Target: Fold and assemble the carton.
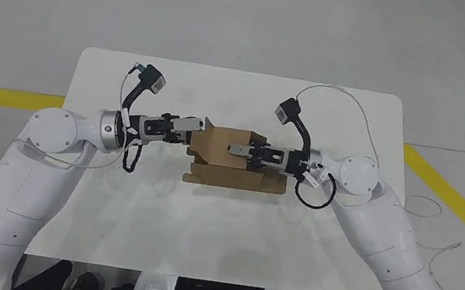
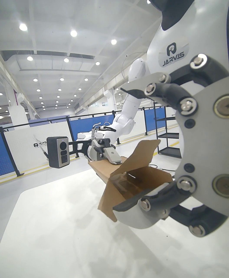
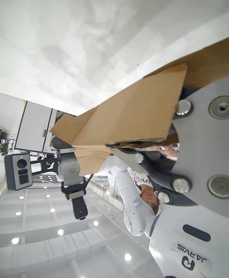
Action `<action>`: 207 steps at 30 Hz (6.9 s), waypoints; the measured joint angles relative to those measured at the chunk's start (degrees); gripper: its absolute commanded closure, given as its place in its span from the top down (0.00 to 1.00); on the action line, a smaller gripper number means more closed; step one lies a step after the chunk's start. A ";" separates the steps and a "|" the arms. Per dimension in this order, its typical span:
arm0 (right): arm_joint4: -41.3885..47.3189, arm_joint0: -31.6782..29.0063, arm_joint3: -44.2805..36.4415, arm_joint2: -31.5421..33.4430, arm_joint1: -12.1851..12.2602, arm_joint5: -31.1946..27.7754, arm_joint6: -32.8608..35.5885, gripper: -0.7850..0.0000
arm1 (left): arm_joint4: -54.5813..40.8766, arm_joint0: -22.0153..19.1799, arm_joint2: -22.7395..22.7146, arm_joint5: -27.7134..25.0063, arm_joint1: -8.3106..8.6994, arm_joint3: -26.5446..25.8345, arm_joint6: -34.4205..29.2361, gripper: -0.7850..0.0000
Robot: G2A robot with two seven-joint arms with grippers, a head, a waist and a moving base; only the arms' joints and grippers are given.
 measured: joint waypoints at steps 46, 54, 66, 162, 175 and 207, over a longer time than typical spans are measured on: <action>-3.68 0.69 0.13 -1.82 -3.26 -1.07 -13.81 0.00 | -3.09 1.55 3.16 2.78 -0.63 -1.36 -2.42 1.00; -3.34 0.23 0.06 -2.33 -3.81 -1.09 -13.59 0.00 | -3.25 1.58 3.11 2.82 -0.69 -1.05 -2.33 1.00; -3.17 0.06 0.23 -2.82 -4.56 -0.96 -13.23 0.00 | -3.51 0.84 2.84 2.42 -0.78 -0.45 -2.67 1.00; 7.64 -3.61 0.28 6.97 -2.53 -6.71 4.24 0.00 | 24.28 0.03 4.21 -1.51 0.35 2.38 2.63 1.00; 4.53 -4.70 -0.67 7.58 -2.42 -4.28 0.55 0.00 | 22.46 1.56 4.56 -1.09 0.53 -1.03 0.46 1.00; 4.73 -4.13 -0.88 5.35 -2.82 -2.54 4.58 0.00 | 19.30 -0.21 3.98 -0.08 0.53 0.31 0.88 1.00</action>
